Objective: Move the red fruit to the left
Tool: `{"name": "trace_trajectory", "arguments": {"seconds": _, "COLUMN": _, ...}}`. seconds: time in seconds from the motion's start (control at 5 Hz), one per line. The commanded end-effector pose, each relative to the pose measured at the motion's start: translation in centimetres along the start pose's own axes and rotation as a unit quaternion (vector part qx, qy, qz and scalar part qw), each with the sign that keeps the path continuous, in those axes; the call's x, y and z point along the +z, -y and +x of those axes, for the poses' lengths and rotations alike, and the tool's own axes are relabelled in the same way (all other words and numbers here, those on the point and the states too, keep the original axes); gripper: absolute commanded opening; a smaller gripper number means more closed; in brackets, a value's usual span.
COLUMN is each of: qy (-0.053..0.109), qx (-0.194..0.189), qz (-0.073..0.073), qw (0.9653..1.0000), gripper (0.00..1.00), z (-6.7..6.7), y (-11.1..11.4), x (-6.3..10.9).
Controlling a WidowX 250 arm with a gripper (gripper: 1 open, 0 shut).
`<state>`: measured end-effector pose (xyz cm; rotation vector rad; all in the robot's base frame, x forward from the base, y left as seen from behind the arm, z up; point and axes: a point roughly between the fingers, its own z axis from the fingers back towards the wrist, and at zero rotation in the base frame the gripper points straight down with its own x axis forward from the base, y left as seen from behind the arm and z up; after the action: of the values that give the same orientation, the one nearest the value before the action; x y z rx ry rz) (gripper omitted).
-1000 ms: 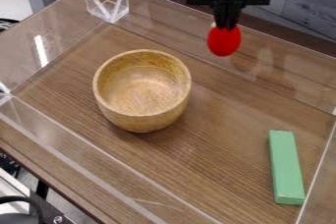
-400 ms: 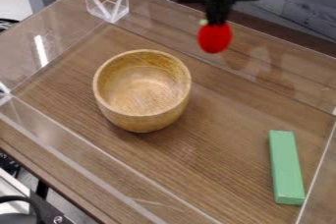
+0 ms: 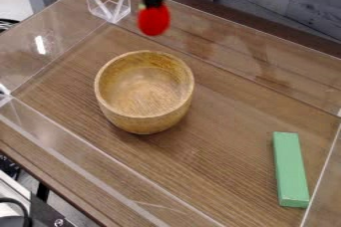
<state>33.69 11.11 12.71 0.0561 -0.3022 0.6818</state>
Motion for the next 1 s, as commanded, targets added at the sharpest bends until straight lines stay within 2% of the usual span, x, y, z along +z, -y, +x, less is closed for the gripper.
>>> {"name": "trace_trajectory", "arguments": {"seconds": 0.0, "qy": 0.047, "qx": 0.02, "qz": -0.005, "qw": 0.9987, "gripper": 0.0, "z": 3.5, "y": -2.1, "x": 3.1}}
{"name": "trace_trajectory", "arguments": {"seconds": 0.4, "qy": 0.047, "qx": 0.057, "qz": 0.028, "qw": 0.9969, "gripper": 0.0, "z": 3.8, "y": -6.3, "x": -1.9}}
{"name": "trace_trajectory", "arguments": {"seconds": 0.8, "qy": 0.05, "qx": 0.055, "qz": 0.05, "qw": 0.996, "gripper": 0.0, "z": 3.6, "y": -6.8, "x": -5.6}}
